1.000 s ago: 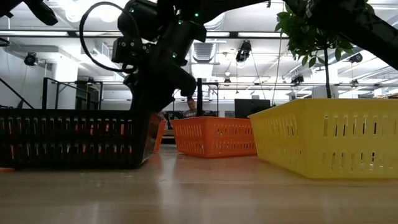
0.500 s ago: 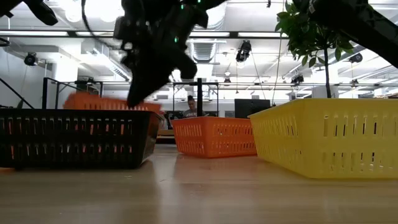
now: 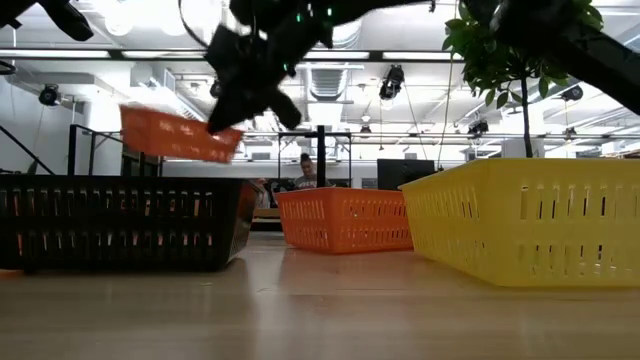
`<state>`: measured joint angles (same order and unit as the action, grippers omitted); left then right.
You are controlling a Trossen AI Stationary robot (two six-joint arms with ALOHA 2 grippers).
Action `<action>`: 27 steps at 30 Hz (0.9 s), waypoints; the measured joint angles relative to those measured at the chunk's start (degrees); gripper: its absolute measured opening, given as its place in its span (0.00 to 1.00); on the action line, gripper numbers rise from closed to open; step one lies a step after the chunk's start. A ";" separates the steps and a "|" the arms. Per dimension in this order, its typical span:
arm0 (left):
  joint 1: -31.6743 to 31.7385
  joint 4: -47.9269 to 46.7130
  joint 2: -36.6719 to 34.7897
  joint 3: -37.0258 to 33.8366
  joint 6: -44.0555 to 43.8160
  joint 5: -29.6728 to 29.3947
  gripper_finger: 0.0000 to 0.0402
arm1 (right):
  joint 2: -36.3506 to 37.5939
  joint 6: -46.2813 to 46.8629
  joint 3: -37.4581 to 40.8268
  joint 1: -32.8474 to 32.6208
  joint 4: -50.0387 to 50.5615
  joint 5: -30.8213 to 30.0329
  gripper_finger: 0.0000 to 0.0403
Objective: Stack baskets on shelf by color
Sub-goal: Put the middle orange bin on the shelf
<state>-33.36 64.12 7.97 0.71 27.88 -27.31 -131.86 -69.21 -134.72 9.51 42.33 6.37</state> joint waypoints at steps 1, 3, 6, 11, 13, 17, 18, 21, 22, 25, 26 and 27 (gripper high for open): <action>-0.02 0.00 0.00 0.00 0.00 0.00 0.19 | -0.41 -0.02 0.00 0.87 -0.24 0.31 0.03; -0.02 0.02 0.00 0.01 0.01 0.00 0.19 | -1.55 -0.50 0.03 2.41 0.39 1.50 0.03; 0.00 0.03 0.00 0.02 0.02 0.00 0.19 | -2.51 -1.40 0.09 3.64 0.58 2.35 0.03; -0.01 0.21 -0.02 0.02 0.02 0.01 0.19 | -2.83 -3.20 0.09 5.09 0.02 2.60 0.03; -0.01 0.20 -0.02 0.02 0.02 0.00 0.19 | -2.83 -4.94 0.09 5.48 0.19 2.04 0.04; -0.01 0.50 -0.02 0.06 0.02 0.00 0.19 | -2.83 -6.78 0.09 5.68 -1.07 -2.78 0.10; -0.01 0.59 -0.02 0.07 0.04 0.00 0.19 | -2.83 -6.88 0.09 5.77 -1.35 -3.66 0.13; 0.00 1.20 -0.02 0.07 0.50 0.02 0.19 | -2.83 -6.90 0.09 5.88 -1.30 -7.10 0.20; 0.00 1.29 -0.02 0.07 1.26 0.00 0.19 | -2.83 -6.90 0.09 5.89 -1.10 -9.45 0.22; 0.00 1.31 -0.02 0.07 2.72 0.00 0.19 | -2.66 -6.82 0.08 5.72 -0.74 -16.43 0.25; 0.00 1.32 -0.02 0.07 2.75 0.00 0.19 | -2.47 -6.68 -0.10 5.62 -0.11 -17.55 0.25; -0.02 1.33 -0.02 0.04 2.75 0.00 0.19 | -2.24 -6.48 -0.20 5.50 0.39 -17.95 0.25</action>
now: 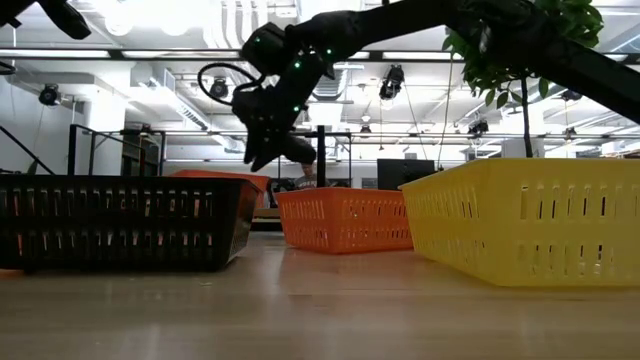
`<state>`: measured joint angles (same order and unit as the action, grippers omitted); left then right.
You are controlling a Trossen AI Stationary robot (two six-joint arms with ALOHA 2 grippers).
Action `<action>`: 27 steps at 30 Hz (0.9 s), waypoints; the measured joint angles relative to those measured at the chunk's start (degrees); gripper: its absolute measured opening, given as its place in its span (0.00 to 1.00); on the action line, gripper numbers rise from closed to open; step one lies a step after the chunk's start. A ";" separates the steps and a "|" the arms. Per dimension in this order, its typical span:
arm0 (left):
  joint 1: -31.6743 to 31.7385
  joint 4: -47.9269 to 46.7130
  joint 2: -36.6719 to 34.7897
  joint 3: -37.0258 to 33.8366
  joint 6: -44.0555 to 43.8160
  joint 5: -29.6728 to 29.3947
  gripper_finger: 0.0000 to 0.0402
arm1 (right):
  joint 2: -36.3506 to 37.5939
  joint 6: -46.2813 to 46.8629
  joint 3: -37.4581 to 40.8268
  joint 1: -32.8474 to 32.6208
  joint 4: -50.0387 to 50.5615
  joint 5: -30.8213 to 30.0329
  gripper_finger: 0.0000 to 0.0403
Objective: Stack baskets on shelf by color
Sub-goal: Put the middle orange bin on the shelf
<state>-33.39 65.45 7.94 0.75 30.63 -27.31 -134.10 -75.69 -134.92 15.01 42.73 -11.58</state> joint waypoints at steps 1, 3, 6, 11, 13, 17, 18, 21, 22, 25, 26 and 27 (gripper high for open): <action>0.01 0.02 0.00 0.00 0.00 0.00 0.19 | 0.28 0.04 -0.02 -0.18 0.26 -0.05 0.25; 0.01 0.08 0.00 0.00 0.04 0.00 0.19 | 0.58 0.13 -0.02 -0.64 0.56 -0.56 0.24; 0.02 0.09 0.00 0.00 0.25 0.00 0.19 | 0.65 0.73 -0.04 -1.55 0.76 -3.42 0.20; 0.01 0.15 0.00 0.01 0.36 0.00 0.19 | 0.87 2.53 -0.09 -2.99 5.62 0.20 0.11; 0.00 0.15 0.00 0.09 0.37 0.00 0.19 | 0.87 3.75 -0.10 -3.16 9.33 2.81 0.06; 0.02 0.32 0.00 0.11 0.36 0.00 0.19 | 0.20 7.39 0.09 -2.25 11.88 3.55 0.02; 0.01 0.35 0.00 0.11 0.35 0.00 0.19 | -0.16 7.80 0.09 -1.77 11.79 3.38 0.02; 0.00 0.73 0.00 0.11 0.35 0.00 0.19 | -1.66 8.32 0.09 -0.19 7.00 0.18 0.02; 0.02 0.85 0.00 0.11 0.35 0.00 0.19 | -2.32 8.25 0.09 0.31 4.27 -1.67 0.02; 0.02 1.24 0.00 0.11 0.35 0.00 0.19 | -3.18 9.88 0.15 1.13 -1.94 -7.18 0.02; 0.01 1.33 0.00 0.11 0.37 0.00 0.19 | -3.17 10.08 0.18 1.19 -1.76 -7.54 0.02; 0.01 1.29 -0.03 0.10 0.47 -0.02 0.19 | -2.83 10.46 0.18 1.16 -1.53 -7.57 0.02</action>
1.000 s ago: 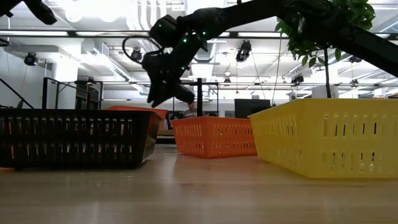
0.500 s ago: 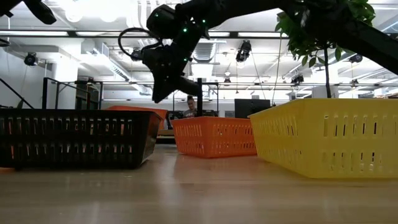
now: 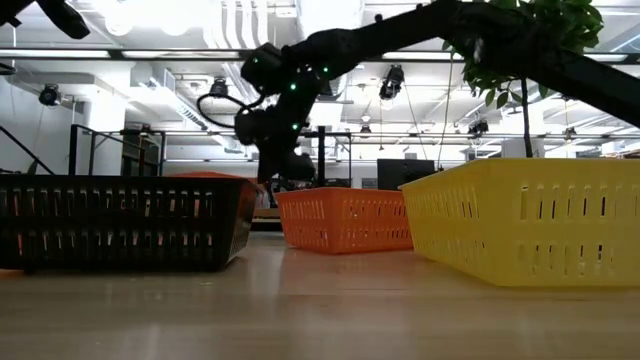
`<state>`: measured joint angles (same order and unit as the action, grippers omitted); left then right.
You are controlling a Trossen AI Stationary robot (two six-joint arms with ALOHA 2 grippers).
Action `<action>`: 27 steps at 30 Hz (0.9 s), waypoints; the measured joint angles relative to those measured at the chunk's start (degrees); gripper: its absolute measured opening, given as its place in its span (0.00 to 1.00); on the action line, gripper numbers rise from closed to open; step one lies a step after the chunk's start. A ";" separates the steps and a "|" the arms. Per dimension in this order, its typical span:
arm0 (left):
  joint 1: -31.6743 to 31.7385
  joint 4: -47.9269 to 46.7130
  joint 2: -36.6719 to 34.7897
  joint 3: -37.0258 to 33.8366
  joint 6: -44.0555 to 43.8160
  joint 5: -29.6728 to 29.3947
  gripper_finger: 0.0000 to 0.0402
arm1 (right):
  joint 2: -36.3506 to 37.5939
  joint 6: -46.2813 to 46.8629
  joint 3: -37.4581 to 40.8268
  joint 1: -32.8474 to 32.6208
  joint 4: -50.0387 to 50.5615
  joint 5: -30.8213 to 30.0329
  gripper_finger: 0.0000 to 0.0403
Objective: Stack baskets on shelf by color
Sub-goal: Put the middle orange bin on the shelf
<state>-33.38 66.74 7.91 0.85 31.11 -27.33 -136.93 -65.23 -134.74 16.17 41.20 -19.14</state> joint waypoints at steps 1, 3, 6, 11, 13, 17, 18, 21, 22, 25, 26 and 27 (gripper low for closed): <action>0.00 -0.06 -0.03 -0.01 0.64 0.00 0.19 | 0.27 0.80 0.00 -0.22 0.27 0.04 0.02; 0.01 0.13 -0.06 -0.03 2.19 -0.03 0.19 | 0.63 2.59 0.00 -0.73 0.37 0.05 0.02; -0.01 0.13 -0.08 -0.03 2.67 -0.07 0.19 | 0.63 3.31 0.00 -1.01 -0.03 0.58 0.02; 0.01 0.29 -0.08 -0.03 2.67 -0.09 0.19 | 0.40 4.76 0.00 -0.82 -0.06 0.86 0.02; -0.01 0.31 -0.10 -0.03 2.67 -0.09 0.19 | 0.11 6.50 0.00 -0.81 -1.07 2.23 0.02; 0.01 0.33 -0.16 -0.01 2.65 -0.10 0.19 | -0.66 9.16 0.15 -0.64 -7.29 4.35 0.02; 0.01 0.33 -0.16 -0.01 2.65 -0.10 0.19 | -0.85 9.48 0.15 -0.64 -9.14 4.37 0.02; -0.01 0.33 -0.19 -0.03 2.65 -0.11 0.19 | -1.02 9.26 0.15 -0.64 -11.80 4.08 0.02; -0.01 0.33 -0.19 -0.03 2.63 -0.13 0.19 | -0.87 9.26 0.15 -0.78 -11.82 3.59 0.02; -0.01 0.03 -0.19 -0.03 2.63 -0.86 0.19 | 1.11 11.16 0.13 -1.84 -8.44 1.11 0.02; 0.00 -0.34 -0.19 -0.01 2.66 -2.11 0.19 | 2.48 12.70 0.13 -2.36 -6.07 1.43 0.02; -0.01 -0.83 -0.19 0.06 2.76 -3.77 0.19 | 4.19 14.67 0.13 -2.94 -3.56 2.23 0.02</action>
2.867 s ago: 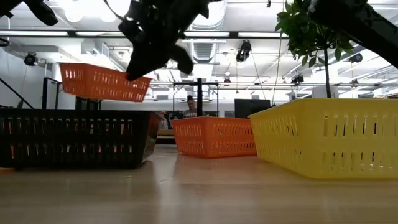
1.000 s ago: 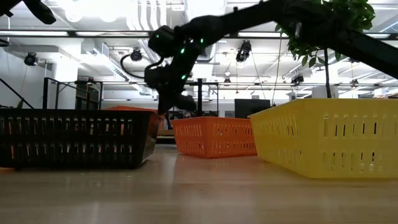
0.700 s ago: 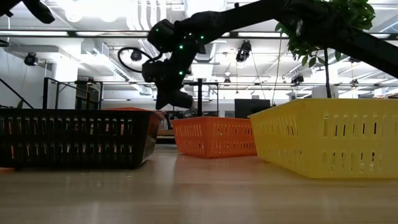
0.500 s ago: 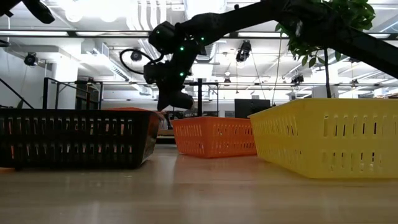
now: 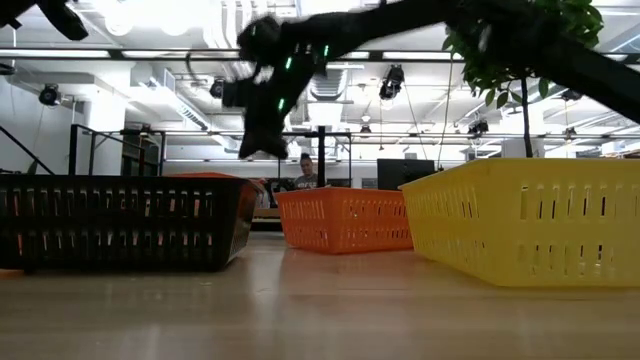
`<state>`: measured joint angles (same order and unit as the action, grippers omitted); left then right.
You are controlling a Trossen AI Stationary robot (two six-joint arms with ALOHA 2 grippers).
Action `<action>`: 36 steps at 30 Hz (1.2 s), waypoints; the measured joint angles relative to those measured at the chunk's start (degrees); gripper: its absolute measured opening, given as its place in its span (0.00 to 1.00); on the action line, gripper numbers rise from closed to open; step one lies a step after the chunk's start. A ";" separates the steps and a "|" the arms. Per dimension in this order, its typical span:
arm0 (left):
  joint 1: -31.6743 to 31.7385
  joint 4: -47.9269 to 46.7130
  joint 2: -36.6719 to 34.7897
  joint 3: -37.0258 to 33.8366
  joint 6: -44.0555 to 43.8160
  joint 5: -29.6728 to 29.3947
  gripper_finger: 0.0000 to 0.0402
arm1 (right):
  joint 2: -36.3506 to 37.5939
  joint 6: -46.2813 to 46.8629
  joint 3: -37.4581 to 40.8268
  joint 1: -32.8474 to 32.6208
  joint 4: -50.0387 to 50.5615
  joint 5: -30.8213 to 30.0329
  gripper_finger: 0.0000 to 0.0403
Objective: Stack baskets on shelf by color
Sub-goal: Put the middle orange bin on the shelf
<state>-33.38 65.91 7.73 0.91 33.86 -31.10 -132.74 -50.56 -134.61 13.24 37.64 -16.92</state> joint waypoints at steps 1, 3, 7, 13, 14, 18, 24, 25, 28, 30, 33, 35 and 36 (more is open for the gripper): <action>0.02 -0.80 0.00 0.30 0.52 -1.87 0.19 | 2.09 2.37 0.00 -0.49 2.58 1.37 0.02; 0.00 -2.13 0.36 1.17 2.18 -5.56 0.19 | 6.01 6.69 -0.13 -1.63 7.79 4.98 0.02; 0.02 -7.53 3.15 4.09 2.45 -9.14 0.19 | 12.13 13.69 1.02 -4.73 17.33 10.39 0.02; 0.00 -17.55 12.86 11.41 -2.17 -11.47 0.19 | 22.15 18.24 11.12 -12.80 19.82 11.35 0.02; 0.02 -19.73 15.01 12.97 -3.17 -12.51 0.19 | 24.56 19.23 13.42 -14.11 19.13 11.02 0.02; 0.02 -28.88 23.47 19.41 -5.45 -17.32 0.19 | 33.38 23.25 24.69 -19.34 13.83 4.88 0.02; 0.06 -46.94 31.68 29.61 -12.16 -25.15 0.19 | 47.43 26.63 41.96 -27.75 5.17 0.80 0.02; 0.06 -51.12 33.10 31.00 -14.34 -25.15 0.19 | 49.62 26.69 44.74 -28.98 4.07 0.61 0.02; 0.12 -65.85 36.71 35.94 -23.40 -23.83 0.19 | 55.61 27.59 52.57 -32.29 1.23 0.20 0.02; 0.99 -76.16 38.62 40.05 -31.66 -21.06 0.19 | 59.59 29.18 57.11 -33.99 -0.29 0.40 0.02; 3.94 -87.32 42.43 45.41 -41.74 -16.46 0.19 | 65.77 30.17 63.20 -35.62 -3.06 0.28 0.02; 6.73 -91.51 45.18 47.99 -44.81 -11.55 0.19 | 69.30 29.67 67.38 -36.40 -5.44 0.07 0.02; 8.57 -93.07 46.53 49.44 -45.38 -8.06 0.19 | 70.87 29.13 69.47 -36.75 -6.99 0.10 0.02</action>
<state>-24.82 -27.16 54.26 50.34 -11.51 -39.16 -61.86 -21.43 -65.14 -23.51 30.65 -16.81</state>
